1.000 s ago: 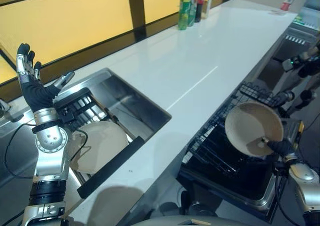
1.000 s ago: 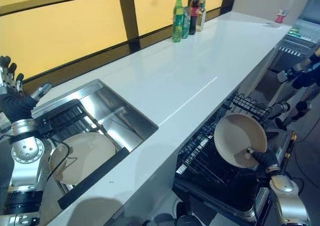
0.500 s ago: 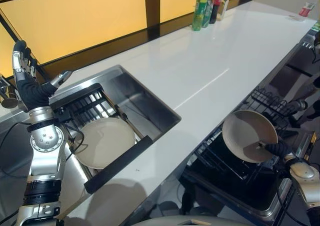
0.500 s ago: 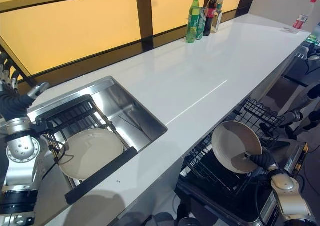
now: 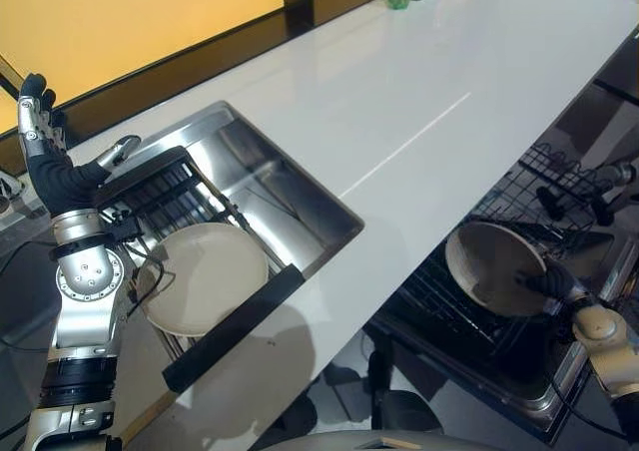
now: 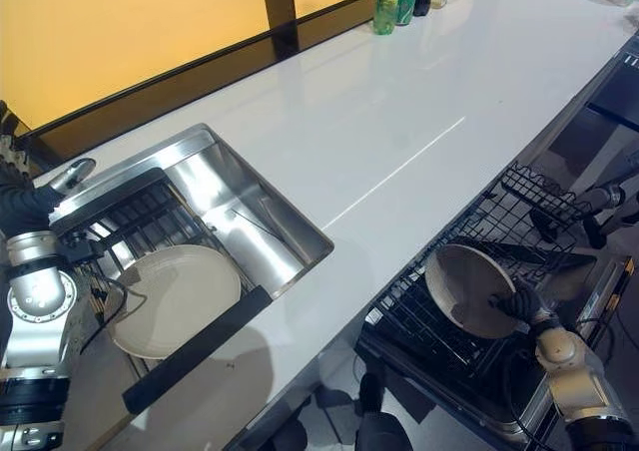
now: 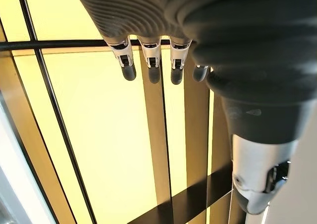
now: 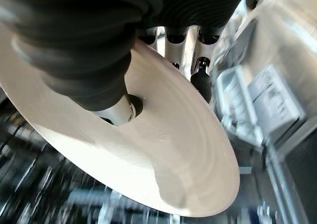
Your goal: Pick up plates and place into dishwasher.
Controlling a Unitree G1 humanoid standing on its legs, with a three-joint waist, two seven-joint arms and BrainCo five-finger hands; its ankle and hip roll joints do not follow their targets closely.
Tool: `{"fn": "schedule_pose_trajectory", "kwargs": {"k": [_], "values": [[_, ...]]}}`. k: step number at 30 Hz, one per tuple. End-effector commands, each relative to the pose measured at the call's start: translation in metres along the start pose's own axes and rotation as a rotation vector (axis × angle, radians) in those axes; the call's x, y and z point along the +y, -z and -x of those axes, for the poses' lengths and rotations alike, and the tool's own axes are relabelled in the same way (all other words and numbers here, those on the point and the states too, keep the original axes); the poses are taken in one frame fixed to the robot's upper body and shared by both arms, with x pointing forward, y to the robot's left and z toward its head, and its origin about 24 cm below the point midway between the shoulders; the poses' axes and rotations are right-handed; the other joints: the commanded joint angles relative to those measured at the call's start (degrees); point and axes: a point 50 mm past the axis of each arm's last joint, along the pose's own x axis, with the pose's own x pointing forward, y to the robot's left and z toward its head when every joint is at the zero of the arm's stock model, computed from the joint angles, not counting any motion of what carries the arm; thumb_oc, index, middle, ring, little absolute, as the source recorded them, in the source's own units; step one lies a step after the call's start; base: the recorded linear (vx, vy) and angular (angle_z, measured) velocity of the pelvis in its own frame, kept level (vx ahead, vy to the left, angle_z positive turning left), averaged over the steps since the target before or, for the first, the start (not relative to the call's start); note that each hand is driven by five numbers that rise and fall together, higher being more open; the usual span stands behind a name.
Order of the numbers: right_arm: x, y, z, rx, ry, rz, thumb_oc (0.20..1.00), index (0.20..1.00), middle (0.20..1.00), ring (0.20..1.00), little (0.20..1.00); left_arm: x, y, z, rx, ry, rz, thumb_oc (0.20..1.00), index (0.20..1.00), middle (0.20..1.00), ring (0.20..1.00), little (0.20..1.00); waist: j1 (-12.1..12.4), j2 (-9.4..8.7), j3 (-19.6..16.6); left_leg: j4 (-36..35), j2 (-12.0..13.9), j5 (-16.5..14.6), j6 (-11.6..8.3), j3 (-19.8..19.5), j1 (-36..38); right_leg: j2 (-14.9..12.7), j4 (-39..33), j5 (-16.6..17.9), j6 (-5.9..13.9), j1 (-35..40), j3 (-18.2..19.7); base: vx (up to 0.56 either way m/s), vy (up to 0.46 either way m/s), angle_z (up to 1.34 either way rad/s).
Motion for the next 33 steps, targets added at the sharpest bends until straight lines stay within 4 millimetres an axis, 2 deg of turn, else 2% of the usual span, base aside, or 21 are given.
{"fn": "schedule_pose_trajectory", "kwargs": {"k": [1, 12, 19, 23, 27, 33], "values": [[-0.012, -0.03, -0.01, -0.123, -0.042, 0.104, 0.2, 0.2, 0.2, 0.2, 0.2, -0.009, -0.015, -0.014, -0.125, 0.041, -0.021, 1.0, 1.0, 1.0, 1.0, 1.0, 0.15, -2.23, -1.22, 0.34, 1.54, 5.23, 0.95, -2.61, -5.83, -5.18, 0.91, -4.19, 6.5, 4.05, 1.75, 0.01, -0.009, 0.05], [0.015, -0.039, -0.012, -0.168, -0.281, 0.201, 0.2, 0.2, 0.2, 0.2, 0.2, -0.01, -0.013, -0.013, -0.122, 0.04, -0.025, 1.0, 1.0, 1.0, 1.0, 1.0, 1.16, -2.58, -0.57, 0.26, 1.81, 5.63, 0.63, -3.32, -5.9, -5.29, 0.85, -4.36, 6.4, 4.52, 1.02, 0.01, -0.001, 0.04], [0.045, -0.039, -0.01, -0.115, -0.523, 0.408, 0.2, 0.2, 0.2, 0.2, 0.2, -0.016, -0.015, -0.011, -0.134, 0.049, -0.019, 1.0, 1.0, 1.0, 1.0, 1.0, 1.82, -2.85, -0.19, 0.09, 1.69, 5.81, 0.49, -3.85, -6.23, -5.4, 0.75, -4.48, 6.38, 4.57, 0.97, -0.01, 0.007, 0.02], [0.064, -0.031, -0.012, -0.069, -0.575, 0.545, 0.2, 0.2, 0.2, 0.2, 0.2, -0.02, -0.015, -0.01, -0.143, 0.049, -0.019, 1.0, 1.0, 1.0, 1.0, 1.0, 2.24, -2.87, -0.06, 0.09, 1.68, 5.87, 0.45, -3.98, -6.3, -5.5, 0.71, -4.62, 6.36, 4.84, 0.7, -0.02, 0.008, 0.09], [0.075, -0.021, -0.014, -0.006, -0.594, 0.676, 0.2, 0.2, 0.2, 0.2, 0.2, -0.022, -0.019, -0.015, -0.153, 0.042, -0.015, 1.0, 1.0, 1.0, 1.0, 1.0, 2.6, -2.64, 0.1, 0.09, 1.55, 5.68, 0.49, -4.11, -6.41, -5.74, 0.62, -4.74, 6.5, 4.94, 0.37, -0.05, 0.013, 0.09], [0.1, -0.006, -0.014, 0.064, -0.662, 0.708, 0.2, 0.2, 0.2, 0.2, 0.2, -0.028, -0.02, -0.017, -0.146, 0.063, 0.002, 1.0, 1.0, 1.0, 1.0, 1.0, 3.2, -2.46, -0.52, 0.09, 1.68, 5.37, 0.37, -3.8, -6.17, -6.27, 0.45, -4.9, 6.87, 5.4, -0.42, -0.01, 0.005, 0.03]]}}
